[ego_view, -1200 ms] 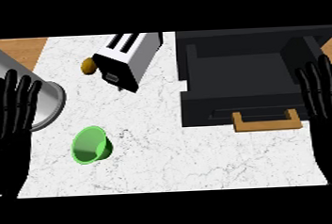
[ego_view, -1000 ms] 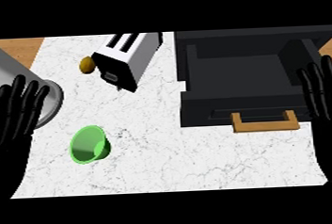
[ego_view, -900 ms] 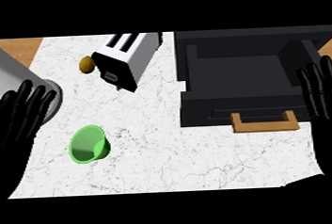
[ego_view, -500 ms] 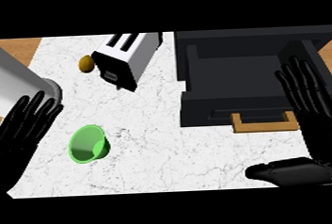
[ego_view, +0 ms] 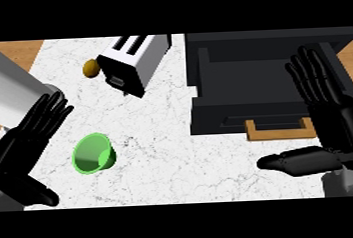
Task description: Pick up the cup, place it into the drawer and close the drawer
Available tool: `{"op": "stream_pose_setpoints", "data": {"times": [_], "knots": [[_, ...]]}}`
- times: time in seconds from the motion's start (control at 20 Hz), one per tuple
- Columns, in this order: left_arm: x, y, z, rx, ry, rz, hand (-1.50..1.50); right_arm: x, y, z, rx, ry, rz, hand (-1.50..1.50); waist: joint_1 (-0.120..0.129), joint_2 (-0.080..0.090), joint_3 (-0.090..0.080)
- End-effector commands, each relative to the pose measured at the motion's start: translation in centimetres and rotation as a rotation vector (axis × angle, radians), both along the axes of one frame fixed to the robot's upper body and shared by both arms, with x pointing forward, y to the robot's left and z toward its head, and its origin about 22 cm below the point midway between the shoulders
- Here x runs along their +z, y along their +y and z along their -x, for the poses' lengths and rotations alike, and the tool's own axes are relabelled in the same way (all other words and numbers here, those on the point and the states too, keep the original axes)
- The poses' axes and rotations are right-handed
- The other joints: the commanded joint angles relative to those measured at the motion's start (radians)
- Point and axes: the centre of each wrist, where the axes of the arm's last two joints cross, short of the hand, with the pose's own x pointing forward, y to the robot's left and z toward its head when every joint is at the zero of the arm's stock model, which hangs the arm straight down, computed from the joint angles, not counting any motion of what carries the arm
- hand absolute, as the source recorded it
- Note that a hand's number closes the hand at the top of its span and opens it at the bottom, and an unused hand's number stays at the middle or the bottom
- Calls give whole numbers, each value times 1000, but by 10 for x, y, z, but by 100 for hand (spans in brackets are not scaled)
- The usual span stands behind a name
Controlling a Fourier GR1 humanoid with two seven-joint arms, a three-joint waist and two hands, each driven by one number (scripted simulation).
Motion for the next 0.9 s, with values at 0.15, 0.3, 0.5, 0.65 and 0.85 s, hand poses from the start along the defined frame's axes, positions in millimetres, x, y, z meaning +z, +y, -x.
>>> {"op": "stream_pose_setpoints", "data": {"times": [0.15, 0.3, 0.5, 0.65, 0.85], "knots": [[-58, 19, -2, 32, 84, -32, -150, 8, 4, -4, 2, -24, 14, -150, -1, 0, 0], [-72, 11, -12, 55, 71, -74, -150, -7, -7, -15, 1, -34, 6, -150, -1, 0, 0], [-100, 27, -14, 81, 124, -116, -150, 14, 6, -1, 1, -33, 19, -150, -9, 1, -1], [-117, 35, -7, 69, 141, -96, -150, 16, -7, -15, -17, -25, 2, -150, -5, 1, 0], [-143, 36, -1, 91, 142, -132, -150, 21, -16, -13, -10, -17, 12, -150, -10, 2, -1]]}}
